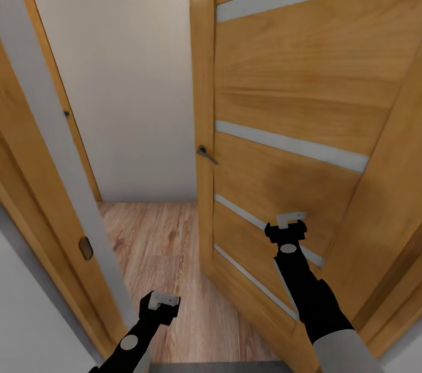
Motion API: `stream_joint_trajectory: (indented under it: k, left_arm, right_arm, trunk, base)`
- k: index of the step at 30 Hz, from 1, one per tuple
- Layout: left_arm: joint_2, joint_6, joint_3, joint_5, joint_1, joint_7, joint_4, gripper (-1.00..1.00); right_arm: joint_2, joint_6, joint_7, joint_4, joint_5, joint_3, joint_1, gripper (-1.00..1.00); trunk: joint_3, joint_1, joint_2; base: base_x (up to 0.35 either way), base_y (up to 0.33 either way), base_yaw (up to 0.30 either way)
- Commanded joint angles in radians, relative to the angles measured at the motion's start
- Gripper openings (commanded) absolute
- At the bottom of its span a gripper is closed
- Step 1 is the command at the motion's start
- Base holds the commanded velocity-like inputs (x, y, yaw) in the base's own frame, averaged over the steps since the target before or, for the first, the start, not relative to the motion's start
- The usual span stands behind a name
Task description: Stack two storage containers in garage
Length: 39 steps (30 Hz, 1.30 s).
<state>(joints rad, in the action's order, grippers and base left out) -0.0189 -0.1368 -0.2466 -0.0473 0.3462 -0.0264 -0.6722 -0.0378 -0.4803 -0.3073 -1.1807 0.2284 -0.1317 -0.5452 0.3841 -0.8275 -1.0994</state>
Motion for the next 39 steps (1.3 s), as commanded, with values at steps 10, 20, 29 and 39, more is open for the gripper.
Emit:
stream_joint_trajectory:
  k: [10, 20, 29, 39]
  left_arm:
    - [0.001, -0.006, -0.003, -0.008, 0.001, 0.013, 0.016, 1.0]
    - [0.001, -0.006, -0.003, -0.009, 0.001, 0.014, 0.017, 1.0]
    - [0.001, -0.007, -0.004, -0.007, 0.001, 0.015, 0.017, 1.0]
    - [0.001, -0.007, -0.003, -0.009, 0.0, 0.015, 0.016, 1.0]
  right_arm:
    - [0.002, -0.009, -0.005, -0.002, 0.021, -0.003, -0.004, 1.0]
    - [0.004, -0.008, -0.006, -0.002, 0.022, -0.002, -0.004, 1.0]
    - [0.006, 0.012, -0.013, -0.001, 0.025, 0.001, -0.004, 1.0]
    - [0.006, 0.015, -0.015, 0.0, 0.025, 0.0, -0.004, 1.0]
  trunk:
    - [0.001, -0.006, -0.001]
    - [0.001, -0.006, -0.001]
    - [0.001, -0.006, -0.001]
    - [0.001, -0.006, -0.001]
  base:
    - [0.095, 0.018, 0.0]
    - [0.006, 0.001, 0.0]
    - [0.063, 0.0, 0.0]
    - [0.081, 0.0, 0.0]
